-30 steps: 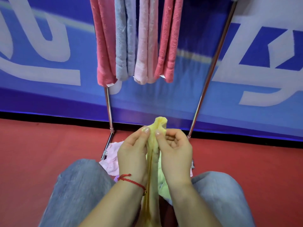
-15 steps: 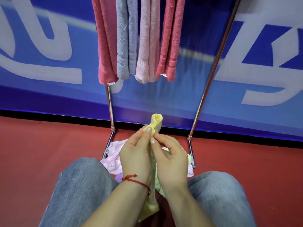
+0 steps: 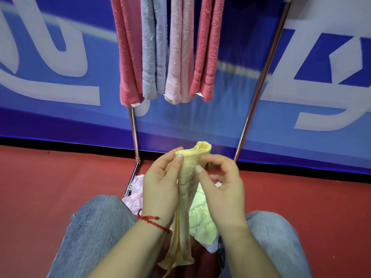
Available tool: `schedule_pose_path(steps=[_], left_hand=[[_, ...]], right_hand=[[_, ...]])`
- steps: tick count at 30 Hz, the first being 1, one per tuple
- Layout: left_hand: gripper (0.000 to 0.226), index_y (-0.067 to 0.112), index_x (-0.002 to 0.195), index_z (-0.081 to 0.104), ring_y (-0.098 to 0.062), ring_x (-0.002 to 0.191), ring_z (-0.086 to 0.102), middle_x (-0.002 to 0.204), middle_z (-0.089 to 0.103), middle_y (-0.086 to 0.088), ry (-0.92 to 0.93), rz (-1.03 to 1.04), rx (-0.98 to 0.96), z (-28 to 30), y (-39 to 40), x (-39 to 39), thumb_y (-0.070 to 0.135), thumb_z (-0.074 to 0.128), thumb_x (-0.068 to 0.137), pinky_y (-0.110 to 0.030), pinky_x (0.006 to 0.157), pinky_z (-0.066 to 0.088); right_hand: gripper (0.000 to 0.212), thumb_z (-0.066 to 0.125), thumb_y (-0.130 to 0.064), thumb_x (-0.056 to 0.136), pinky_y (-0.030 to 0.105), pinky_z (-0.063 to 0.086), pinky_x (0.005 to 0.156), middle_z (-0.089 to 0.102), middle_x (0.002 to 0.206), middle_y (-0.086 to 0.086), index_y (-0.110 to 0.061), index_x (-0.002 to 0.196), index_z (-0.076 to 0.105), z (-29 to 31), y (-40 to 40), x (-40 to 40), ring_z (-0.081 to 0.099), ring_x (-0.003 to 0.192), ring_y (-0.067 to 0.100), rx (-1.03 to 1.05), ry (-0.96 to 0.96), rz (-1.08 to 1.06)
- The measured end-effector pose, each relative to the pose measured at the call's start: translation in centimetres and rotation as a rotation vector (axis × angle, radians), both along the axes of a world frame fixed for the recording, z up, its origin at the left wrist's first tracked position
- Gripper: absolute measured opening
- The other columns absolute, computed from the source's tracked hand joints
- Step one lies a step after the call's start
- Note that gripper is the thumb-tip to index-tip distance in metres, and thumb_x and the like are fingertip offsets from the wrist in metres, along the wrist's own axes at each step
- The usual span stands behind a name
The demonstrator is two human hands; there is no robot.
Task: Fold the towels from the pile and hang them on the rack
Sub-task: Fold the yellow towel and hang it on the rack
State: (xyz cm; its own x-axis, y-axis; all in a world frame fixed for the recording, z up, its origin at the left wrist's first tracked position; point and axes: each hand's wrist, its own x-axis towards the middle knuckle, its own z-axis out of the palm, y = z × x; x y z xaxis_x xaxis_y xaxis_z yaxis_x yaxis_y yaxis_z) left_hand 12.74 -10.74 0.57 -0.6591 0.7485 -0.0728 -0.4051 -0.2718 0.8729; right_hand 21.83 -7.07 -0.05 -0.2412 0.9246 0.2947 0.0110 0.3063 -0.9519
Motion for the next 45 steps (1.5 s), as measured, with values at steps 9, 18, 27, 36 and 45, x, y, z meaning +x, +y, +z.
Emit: schedule_pose_path(steps=[9, 18, 27, 36, 45], left_hand=[[0.022, 0.015, 0.085, 0.074, -0.013, 0.075, 0.069, 0.083, 0.073, -0.008, 0.151, -0.375, 0.053, 1.7, -0.7, -2.9, 0.022, 0.057, 0.073, -0.019, 0.067, 0.055], [0.021, 0.007, 0.095, 0.065, 0.000, 0.049, 0.058, 0.059, 0.067, 0.006, 0.326, -0.416, 0.010, 2.9, -1.2, -5.3, 0.015, 0.053, 0.079, -0.009, 0.051, 0.045], [0.077, 0.007, 0.118, 0.062, -0.026, 0.112, 0.058, 0.120, 0.063, -0.011, 0.206, -0.870, 0.109, 0.9, -0.4, -7.5, 0.046, 0.084, 0.056, -0.036, 0.096, 0.046], [0.035, 0.021, 0.093, 0.073, -0.009, 0.097, 0.067, 0.099, 0.073, 0.006, 0.410, -1.016, -0.182, -1.0, -0.9, -5.6, 0.023, 0.074, 0.059, -0.020, 0.083, 0.051], [0.016, 0.016, 0.082, 0.077, -0.008, 0.079, 0.070, 0.084, 0.074, 0.002, 0.259, -1.026, -0.139, -0.4, -0.4, -5.4, 0.014, 0.080, 0.066, -0.019, 0.070, 0.054]], right_hand=[[0.051, 0.083, -0.018, 0.060, 0.024, 0.052, 0.080, 0.072, 0.104, 0.003, -0.019, 0.108, 0.065, 1.5, 2.1, 1.9, 0.067, 0.096, 0.016, -0.345, 0.062, 0.438], [0.016, 0.066, -0.027, 0.070, 0.019, 0.051, 0.064, 0.068, 0.071, -0.006, -0.016, 0.082, 0.065, 3.6, 1.7, 2.1, 0.063, 0.069, 0.007, -0.236, -0.059, 0.517], [0.006, 0.068, -0.024, 0.081, 0.024, 0.045, 0.054, 0.064, 0.069, -0.002, -0.020, 0.079, 0.071, 6.8, 2.7, 2.0, 0.056, 0.063, 0.012, -0.253, -0.090, 0.669], [0.022, 0.063, -0.019, 0.082, 0.023, 0.050, 0.058, 0.063, 0.081, 0.007, -0.004, 0.097, 0.064, 10.8, 6.6, 0.7, 0.058, 0.069, 0.015, -0.291, -0.108, 0.666], [0.033, 0.048, -0.017, 0.096, 0.032, 0.054, 0.081, 0.067, 0.110, 0.013, 0.001, 0.123, 0.057, 6.8, 11.2, -0.3, 0.065, 0.093, 0.023, -0.526, -0.179, 0.410]])
